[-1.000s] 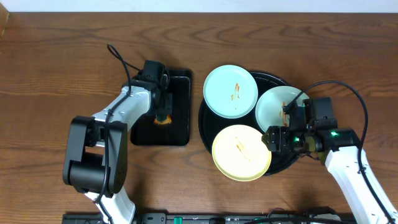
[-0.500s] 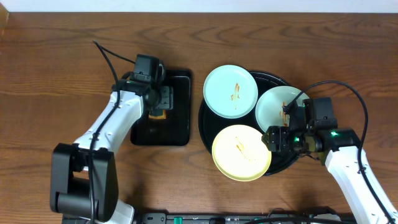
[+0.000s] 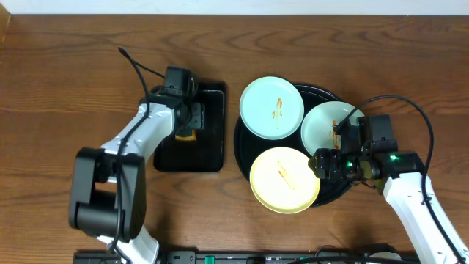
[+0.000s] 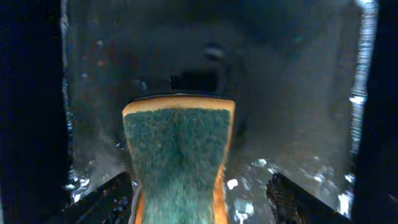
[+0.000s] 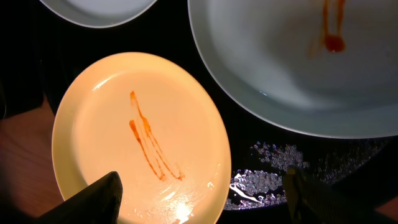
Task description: Clean dirty plates on tray and stack at the side
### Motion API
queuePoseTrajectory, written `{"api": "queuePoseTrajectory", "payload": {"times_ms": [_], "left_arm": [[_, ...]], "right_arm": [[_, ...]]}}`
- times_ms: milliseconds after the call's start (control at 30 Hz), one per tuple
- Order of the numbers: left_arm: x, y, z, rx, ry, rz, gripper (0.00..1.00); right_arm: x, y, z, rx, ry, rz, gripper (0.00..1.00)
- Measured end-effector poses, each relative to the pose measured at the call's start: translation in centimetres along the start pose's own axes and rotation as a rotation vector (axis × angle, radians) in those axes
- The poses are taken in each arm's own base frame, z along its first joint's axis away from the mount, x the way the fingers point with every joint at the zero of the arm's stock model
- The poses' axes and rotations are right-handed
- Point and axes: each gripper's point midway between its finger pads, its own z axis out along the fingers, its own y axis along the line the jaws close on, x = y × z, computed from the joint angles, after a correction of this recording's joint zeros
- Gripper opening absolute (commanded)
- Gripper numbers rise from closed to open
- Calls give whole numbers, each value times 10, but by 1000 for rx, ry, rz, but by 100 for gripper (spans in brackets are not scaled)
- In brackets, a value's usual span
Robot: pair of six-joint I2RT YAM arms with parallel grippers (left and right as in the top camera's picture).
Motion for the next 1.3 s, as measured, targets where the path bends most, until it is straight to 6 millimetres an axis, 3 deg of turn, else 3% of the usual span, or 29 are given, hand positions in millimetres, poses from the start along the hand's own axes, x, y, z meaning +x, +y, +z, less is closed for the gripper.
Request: {"api": "queuePoseTrajectory", "payload": {"times_ms": [167, 500, 633, 900, 1067, 1300], "left_arm": [[8, 4, 13, -21, 35, -5, 8], [17, 2, 9, -1, 74, -1, 8], [18, -3, -8, 30, 66, -2, 8], [1, -11, -71, 80, -67, 2, 8], [-2, -14, -82, 100, -92, 3, 7], [-2, -16, -83, 114, -90, 4, 8]], "right_arm": [[0, 0, 0, 0, 1, 0, 81], [0, -2, 0, 9, 1, 1, 80], [0, -3, 0, 19, 0, 1, 79], [5, -6, 2, 26, 14, 6, 67], [15, -10, 10, 29, 33, 14, 64], [22, -17, 23, 27, 25, 34, 50]]}}
